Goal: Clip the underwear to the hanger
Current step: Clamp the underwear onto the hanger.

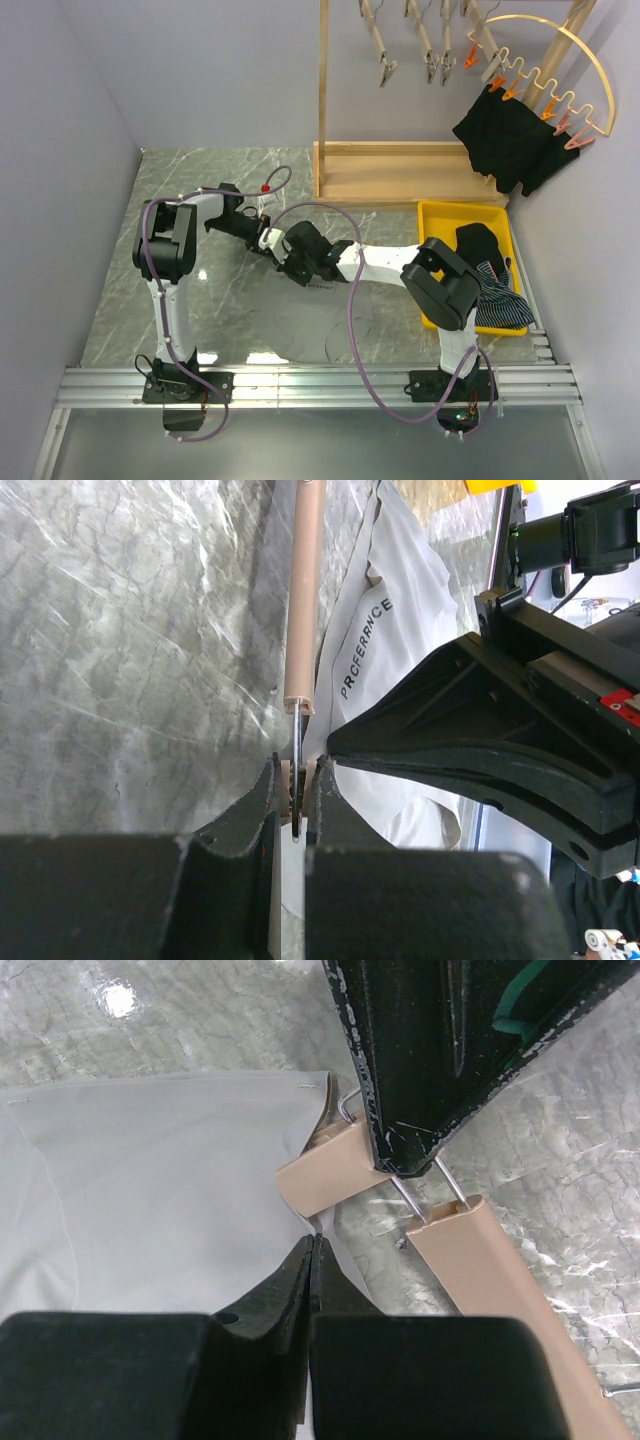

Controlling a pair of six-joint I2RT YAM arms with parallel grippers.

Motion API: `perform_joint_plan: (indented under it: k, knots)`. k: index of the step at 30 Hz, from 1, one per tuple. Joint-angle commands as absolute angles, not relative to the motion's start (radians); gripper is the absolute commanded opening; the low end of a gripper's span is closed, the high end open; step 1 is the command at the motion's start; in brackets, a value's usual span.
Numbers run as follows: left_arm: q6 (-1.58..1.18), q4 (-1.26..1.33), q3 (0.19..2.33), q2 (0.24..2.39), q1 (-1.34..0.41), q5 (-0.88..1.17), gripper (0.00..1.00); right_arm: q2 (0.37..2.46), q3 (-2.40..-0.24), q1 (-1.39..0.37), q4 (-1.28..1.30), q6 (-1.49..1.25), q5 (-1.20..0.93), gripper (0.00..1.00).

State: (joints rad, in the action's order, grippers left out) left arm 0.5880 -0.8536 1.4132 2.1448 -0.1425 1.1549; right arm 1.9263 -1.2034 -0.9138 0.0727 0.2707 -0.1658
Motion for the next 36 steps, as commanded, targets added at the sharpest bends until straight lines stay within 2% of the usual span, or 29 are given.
perform_joint_plan:
  k: [1,12,27,36]
  knots:
    - [0.663,-0.877,1.424,2.157,-0.138,1.074,0.0,1.898,-1.232,-0.92,0.067,0.278,-0.163,0.0]
    - [0.716,-0.908,1.411,2.141,-0.138,1.051,0.0,1.893,-1.235,-0.92,0.071,0.278,-0.167,0.0]
    - [0.666,-0.949,1.517,2.198,-0.132,1.149,0.0,1.905,-1.241,-0.92,0.078,0.291,-0.175,0.0]
    - [0.707,-0.966,1.486,2.197,-0.133,1.143,0.0,1.917,-1.249,-0.919,0.075,0.291,-0.172,0.0]
